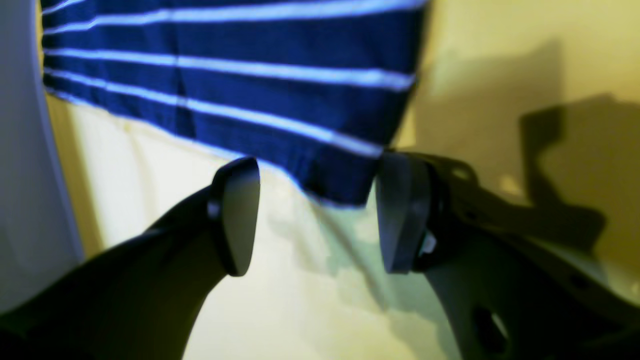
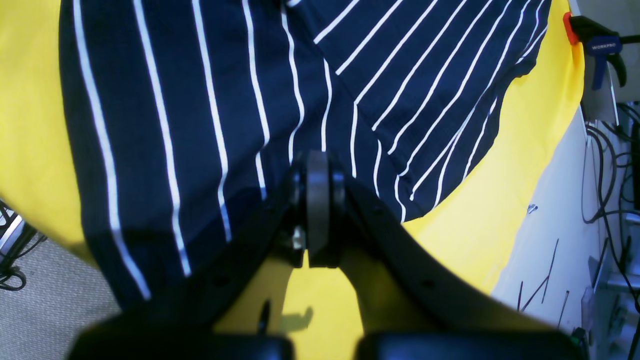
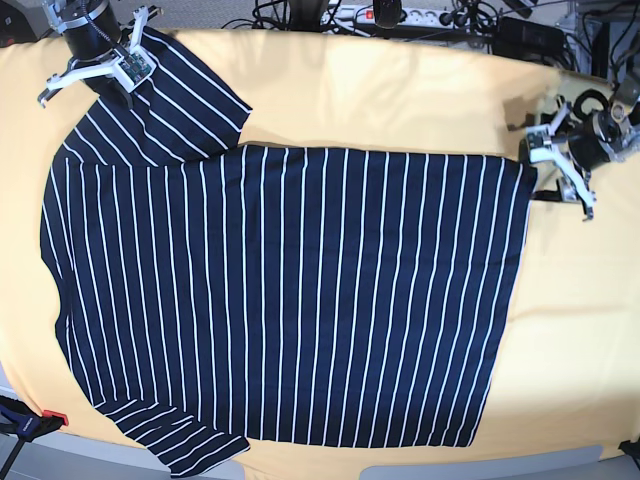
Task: Fold the T-shirt properly
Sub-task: 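Move right gripper to the shoulder seam and left gripper to the hem corner, then close both grippers on the shirt edges, then lift the shirt edges with both grippers and pull them apart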
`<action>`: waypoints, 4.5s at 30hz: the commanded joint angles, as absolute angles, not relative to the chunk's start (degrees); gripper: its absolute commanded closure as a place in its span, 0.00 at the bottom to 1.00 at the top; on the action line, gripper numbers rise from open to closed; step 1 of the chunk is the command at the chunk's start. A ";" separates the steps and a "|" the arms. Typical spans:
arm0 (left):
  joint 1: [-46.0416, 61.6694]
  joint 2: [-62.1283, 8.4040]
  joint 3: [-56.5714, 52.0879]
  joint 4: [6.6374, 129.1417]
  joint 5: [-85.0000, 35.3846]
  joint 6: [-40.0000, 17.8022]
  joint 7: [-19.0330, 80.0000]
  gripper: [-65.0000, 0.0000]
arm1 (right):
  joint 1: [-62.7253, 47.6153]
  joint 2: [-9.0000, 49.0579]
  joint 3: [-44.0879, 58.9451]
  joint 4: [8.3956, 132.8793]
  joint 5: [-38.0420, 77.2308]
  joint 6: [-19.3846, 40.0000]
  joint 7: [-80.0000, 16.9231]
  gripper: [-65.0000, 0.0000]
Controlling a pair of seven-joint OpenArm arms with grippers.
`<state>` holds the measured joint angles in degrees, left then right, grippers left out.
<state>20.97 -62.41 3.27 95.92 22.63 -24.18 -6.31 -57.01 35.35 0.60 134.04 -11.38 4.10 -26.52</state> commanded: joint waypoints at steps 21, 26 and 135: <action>8.95 -63.02 14.57 94.02 22.33 -21.96 -3.51 1.00 | -57.47 34.89 1.02 135.00 1.80 15.46 -25.21 0.49; 8.84 -63.02 14.57 94.02 21.56 -20.12 -2.57 1.00 | -57.41 34.92 0.73 132.97 2.96 15.57 -25.02 0.49; 8.86 -70.96 14.55 100.16 16.40 -26.24 -2.55 1.00 | -58.15 31.68 4.43 133.16 -7.99 15.92 -33.69 1.00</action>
